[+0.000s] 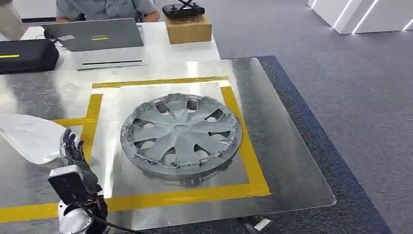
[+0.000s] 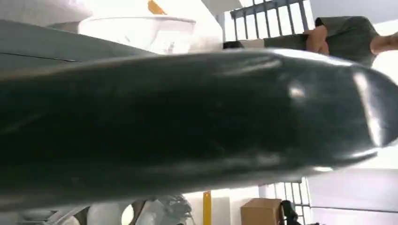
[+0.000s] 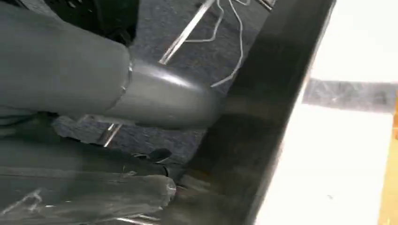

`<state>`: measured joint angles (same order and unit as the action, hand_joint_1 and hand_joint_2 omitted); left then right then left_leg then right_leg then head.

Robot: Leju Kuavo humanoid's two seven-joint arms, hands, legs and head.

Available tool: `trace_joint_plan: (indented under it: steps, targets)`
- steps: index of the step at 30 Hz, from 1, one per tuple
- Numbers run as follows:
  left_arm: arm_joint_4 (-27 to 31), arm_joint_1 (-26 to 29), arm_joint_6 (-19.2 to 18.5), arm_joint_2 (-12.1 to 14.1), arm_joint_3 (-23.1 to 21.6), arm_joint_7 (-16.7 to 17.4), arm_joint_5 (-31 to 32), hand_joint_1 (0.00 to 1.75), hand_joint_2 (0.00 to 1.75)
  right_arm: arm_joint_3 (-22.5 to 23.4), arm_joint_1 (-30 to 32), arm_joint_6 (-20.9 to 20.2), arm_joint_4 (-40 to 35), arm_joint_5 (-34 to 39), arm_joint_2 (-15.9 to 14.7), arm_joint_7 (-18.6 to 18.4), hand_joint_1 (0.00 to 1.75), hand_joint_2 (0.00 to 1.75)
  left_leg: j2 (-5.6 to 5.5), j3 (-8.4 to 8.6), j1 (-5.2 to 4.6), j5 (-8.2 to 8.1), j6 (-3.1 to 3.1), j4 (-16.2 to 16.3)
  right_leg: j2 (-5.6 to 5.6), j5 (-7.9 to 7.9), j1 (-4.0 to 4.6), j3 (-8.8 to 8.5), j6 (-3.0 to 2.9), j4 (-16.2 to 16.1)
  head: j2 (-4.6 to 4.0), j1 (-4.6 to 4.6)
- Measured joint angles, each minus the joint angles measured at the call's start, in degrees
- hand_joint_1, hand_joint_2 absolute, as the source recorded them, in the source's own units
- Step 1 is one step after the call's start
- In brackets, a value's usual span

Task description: Take the parts from the cabinet and place them on the table.

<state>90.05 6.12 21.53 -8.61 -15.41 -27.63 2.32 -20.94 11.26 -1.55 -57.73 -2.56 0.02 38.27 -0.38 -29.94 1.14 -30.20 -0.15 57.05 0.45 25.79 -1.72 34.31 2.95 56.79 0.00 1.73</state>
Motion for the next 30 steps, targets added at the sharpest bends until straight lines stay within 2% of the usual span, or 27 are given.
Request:
trace_joint_plan:
  steps: [3,5,7,17,23,30]
  targets:
    - [-0.15,-0.5,-0.31,0.26,-0.24,0.02,1.42,0.0,0.0,0.85,0.08,-0.79,-1.92,-0.2,-0.44,-0.15,0.0,0.0,-0.05,-0.13,-0.12,0.03,0.0,0.01,-0.11,0.01,-0.12,0.28,0.0,0.16,0.0,0.0]
    - [-0.33,-0.7,-0.7,0.31,-0.28,0.42,2.47,0.0,0.0,2.04,-0.86,-3.05,-0.52,-3.89,-0.52,-0.04,0.0,0.0,-0.04,-0.22,-0.13,0.04,0.0,0.0,-0.05,0.01,-0.12,0.46,0.0,0.17,0.0,-0.02]
    - [-0.72,-1.19,-1.12,0.26,-0.33,0.68,3.19,0.0,0.0,3.67,-3.54,-6.42,3.95,-7.98,-0.52,1.03,0.0,0.0,0.11,-0.08,-0.12,0.02,-0.02,0.0,0.17,0.01,-0.1,0.46,0.0,0.17,0.0,-0.04]
    - [-2.47,-2.75,-1.62,-0.37,-1.18,1.62,5.0,0.0,0.0,-0.62,-10.57,-12.61,22.13,-5.92,-0.61,1.64,0.0,0.0,0.08,0.1,-0.06,-0.07,-0.03,-0.04,0.09,0.19,-0.01,0.24,0.0,0.16,0.0,0.02]
    - [-3.26,-3.06,-1.68,-0.5,-1.46,1.86,5.09,0.0,0.0,-2.36,-11.69,-13.18,27.24,-6.05,-0.61,1.64,0.0,0.0,0.08,0.16,-0.07,-0.08,-0.02,-0.04,0.09,0.2,-0.02,0.17,0.0,0.16,0.0,0.0]
    - [-3.78,-3.3,-1.73,-0.57,-1.6,1.9,5.33,0.0,0.0,-3.26,-12.35,-13.2,29.64,-6.05,-0.61,1.66,0.0,0.0,0.08,0.19,-0.07,-0.08,-0.02,-0.04,0.1,0.2,-0.02,0.16,0.0,0.16,0.0,-0.02]
